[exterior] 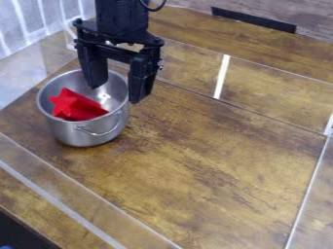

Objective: Remove the red object from the silver pot and put it on the table

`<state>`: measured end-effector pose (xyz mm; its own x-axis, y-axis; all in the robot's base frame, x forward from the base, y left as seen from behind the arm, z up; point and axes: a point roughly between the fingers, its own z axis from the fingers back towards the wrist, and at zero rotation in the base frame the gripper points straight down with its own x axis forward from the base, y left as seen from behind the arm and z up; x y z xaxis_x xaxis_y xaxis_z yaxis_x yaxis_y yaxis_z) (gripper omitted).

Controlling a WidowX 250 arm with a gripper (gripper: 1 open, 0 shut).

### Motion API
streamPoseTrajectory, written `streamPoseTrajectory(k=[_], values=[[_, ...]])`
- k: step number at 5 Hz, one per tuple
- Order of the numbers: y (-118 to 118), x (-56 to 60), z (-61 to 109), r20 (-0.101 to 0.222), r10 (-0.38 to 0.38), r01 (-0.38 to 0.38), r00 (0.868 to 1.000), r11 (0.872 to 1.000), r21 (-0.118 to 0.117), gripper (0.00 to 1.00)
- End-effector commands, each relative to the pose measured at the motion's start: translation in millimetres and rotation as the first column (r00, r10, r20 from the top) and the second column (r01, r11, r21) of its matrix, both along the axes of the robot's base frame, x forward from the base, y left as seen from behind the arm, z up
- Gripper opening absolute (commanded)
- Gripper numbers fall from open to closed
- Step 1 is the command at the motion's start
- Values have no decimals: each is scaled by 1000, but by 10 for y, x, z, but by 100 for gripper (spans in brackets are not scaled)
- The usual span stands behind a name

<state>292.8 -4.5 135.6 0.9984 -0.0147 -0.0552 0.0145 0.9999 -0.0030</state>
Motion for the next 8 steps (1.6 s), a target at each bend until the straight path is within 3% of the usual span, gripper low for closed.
streamPoseTrajectory(k=[1, 2, 3, 4, 5, 7, 8], values=[[5, -14, -96, -29, -52, 52, 998, 999, -2, 100], [244, -61, -172, -47, -194, 194, 980, 981, -6, 100], [550, -98, -190, -45, -303, 304, 952, 953, -2, 100], [850, -121, -175, -45, -365, 365, 930, 931, 3, 100], [996, -99, -235, -36, -389, 389, 920, 921, -16, 100], [700, -62, -590, -28, -495, 494, 869, 869, -32, 100], [680, 20, -644, -14, -540, 540, 841, 842, -24, 100]])
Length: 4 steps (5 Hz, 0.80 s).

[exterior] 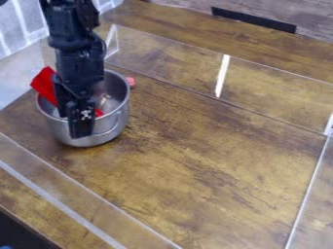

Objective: Remove the red object from the silver pot and put it on the table

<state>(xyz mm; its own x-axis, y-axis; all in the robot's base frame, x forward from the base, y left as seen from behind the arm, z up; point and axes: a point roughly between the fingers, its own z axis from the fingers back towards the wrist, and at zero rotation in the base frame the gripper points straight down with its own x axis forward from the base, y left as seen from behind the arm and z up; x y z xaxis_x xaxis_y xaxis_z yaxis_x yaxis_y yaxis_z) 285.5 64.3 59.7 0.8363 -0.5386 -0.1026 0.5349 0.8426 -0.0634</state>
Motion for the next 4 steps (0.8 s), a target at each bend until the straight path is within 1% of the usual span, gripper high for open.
streamPoseTrajectory(k=[1, 2, 3, 4], values=[[27, 101, 103, 53, -40, 39, 998, 999, 15, 100], [59, 197, -1, 64, -23, 21, 998, 1000, 21, 100], [78, 249, -95, 66, -5, 3, 998, 1000, 21, 0], [107, 194, -141, 74, -49, 49, 996, 999, 2, 0]])
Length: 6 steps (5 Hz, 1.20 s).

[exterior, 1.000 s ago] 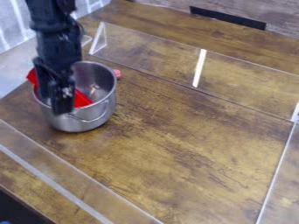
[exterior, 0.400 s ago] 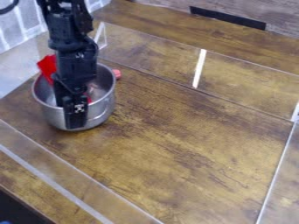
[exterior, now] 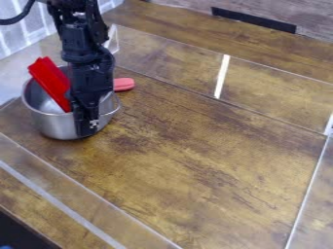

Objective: Remove the red object from the silver pot and put it on the table

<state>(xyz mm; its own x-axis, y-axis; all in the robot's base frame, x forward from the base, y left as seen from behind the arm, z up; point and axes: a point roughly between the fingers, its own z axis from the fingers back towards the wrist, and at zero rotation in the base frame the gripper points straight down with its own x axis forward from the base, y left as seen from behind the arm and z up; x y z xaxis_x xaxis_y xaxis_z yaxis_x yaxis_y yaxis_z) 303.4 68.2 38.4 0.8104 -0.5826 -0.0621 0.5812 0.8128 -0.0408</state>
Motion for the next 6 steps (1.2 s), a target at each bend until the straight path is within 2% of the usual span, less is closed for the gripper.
streamPoseTrajectory(k=[1, 2, 3, 5, 6], values=[[47, -57, 55, 29, -19, 20, 999, 999, -38, 0], [4, -43, 97, 27, 44, -42, 999, 995, -87, 0], [-27, -26, 136, 19, 101, -97, 995, 986, -135, 0], [-201, -80, 60, -12, 72, -73, 997, 970, -231, 0], [-249, -115, 179, -32, 80, -86, 996, 957, -278, 0]])
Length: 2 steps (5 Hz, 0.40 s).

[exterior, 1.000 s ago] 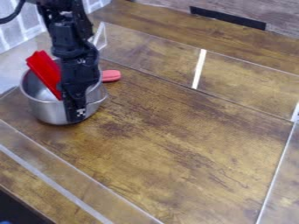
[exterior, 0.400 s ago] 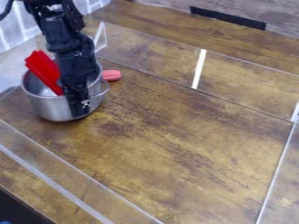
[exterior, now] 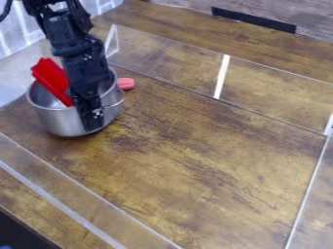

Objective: Remove the red object from the silver pot and put it on the table

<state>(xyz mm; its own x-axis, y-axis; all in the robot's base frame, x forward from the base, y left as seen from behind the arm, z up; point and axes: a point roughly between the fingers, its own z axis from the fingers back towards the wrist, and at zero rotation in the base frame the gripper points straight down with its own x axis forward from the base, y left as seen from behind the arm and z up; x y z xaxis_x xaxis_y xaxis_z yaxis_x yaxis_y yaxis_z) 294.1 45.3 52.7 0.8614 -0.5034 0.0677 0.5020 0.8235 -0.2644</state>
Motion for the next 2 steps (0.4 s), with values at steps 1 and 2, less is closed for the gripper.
streamPoseTrajectory(k=[1, 2], values=[[-51, -55, 159, -18, -3, 1, 1000, 998, -62, 0], [25, -124, 203, -34, 22, -25, 999, 995, -97, 0]])
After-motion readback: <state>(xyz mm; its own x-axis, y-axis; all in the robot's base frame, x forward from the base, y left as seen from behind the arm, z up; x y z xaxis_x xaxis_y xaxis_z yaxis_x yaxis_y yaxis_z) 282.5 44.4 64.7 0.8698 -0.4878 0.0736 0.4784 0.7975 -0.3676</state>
